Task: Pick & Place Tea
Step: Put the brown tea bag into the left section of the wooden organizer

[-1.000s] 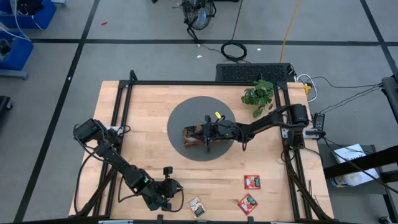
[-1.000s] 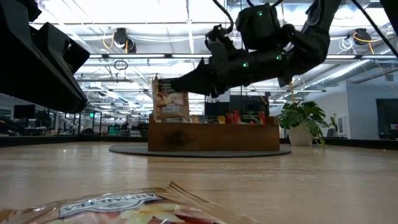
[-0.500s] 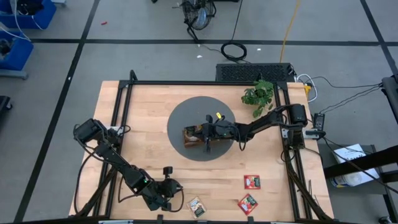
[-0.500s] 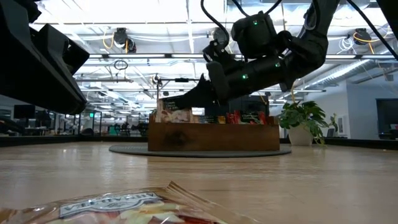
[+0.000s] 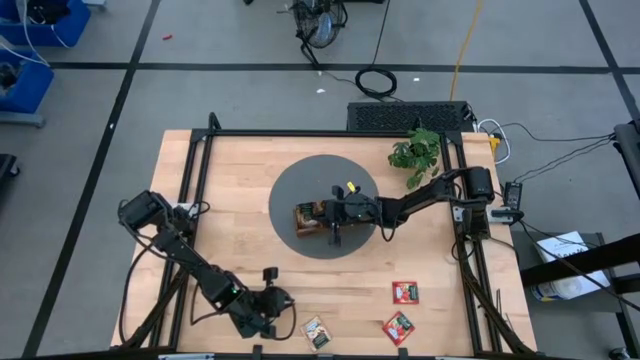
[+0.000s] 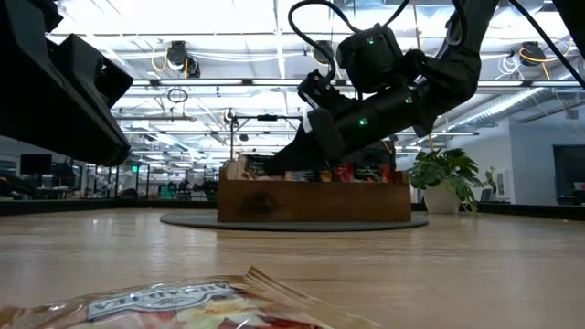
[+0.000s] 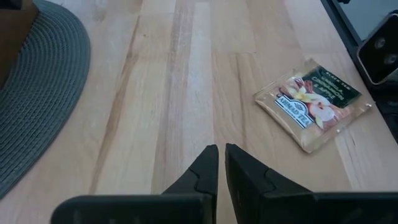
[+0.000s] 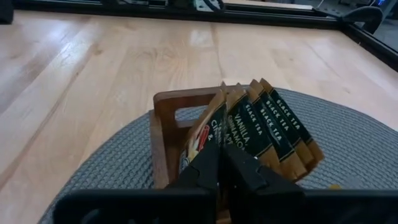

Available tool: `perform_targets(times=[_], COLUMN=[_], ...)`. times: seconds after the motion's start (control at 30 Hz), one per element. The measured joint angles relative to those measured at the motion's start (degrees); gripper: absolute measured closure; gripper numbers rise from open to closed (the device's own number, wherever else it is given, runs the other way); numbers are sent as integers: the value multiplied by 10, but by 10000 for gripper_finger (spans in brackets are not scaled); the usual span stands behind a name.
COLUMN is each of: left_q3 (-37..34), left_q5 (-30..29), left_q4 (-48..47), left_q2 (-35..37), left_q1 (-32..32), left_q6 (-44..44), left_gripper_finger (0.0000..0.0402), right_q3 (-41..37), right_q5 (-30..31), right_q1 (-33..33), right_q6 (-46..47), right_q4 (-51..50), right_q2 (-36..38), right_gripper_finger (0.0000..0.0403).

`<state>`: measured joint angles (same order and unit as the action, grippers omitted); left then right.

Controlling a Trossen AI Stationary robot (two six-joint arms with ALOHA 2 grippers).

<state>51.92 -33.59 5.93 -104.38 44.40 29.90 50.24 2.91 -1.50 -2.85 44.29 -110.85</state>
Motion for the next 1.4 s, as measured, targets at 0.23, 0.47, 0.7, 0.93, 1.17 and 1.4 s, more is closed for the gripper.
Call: perform_targets(times=[0.23, 0.47, 0.7, 0.93, 1.17, 1.4], left_q3=[0, 0, 0, 0, 0, 0], left_q5=[0, -18, -70, -68, -69, -66], left_q4=[2, -1, -17, -14, -16, -20], left_q2=[0, 0, 0, -23, -24, -24], left_q1=[-13, -32, -73, -112, -136, -164], left_q6=[0, 3, 25, 39, 47, 48], left_gripper_finger=[364, 364, 364, 364, 364, 364], right_q3=[0, 0, 0, -40, -210, -275], right_q5=[-1, 1, 37, 105, 93, 8], right_q1=[7, 24, 28, 10, -100, -191], right_q6=[0, -18, -70, -101, -65, -14], right_q4=[6, 18, -188, -420, -231, -179], right_q2=[0, 19, 151, 312, 407, 397], right_gripper_finger=[325, 264, 258, 359, 393, 401])
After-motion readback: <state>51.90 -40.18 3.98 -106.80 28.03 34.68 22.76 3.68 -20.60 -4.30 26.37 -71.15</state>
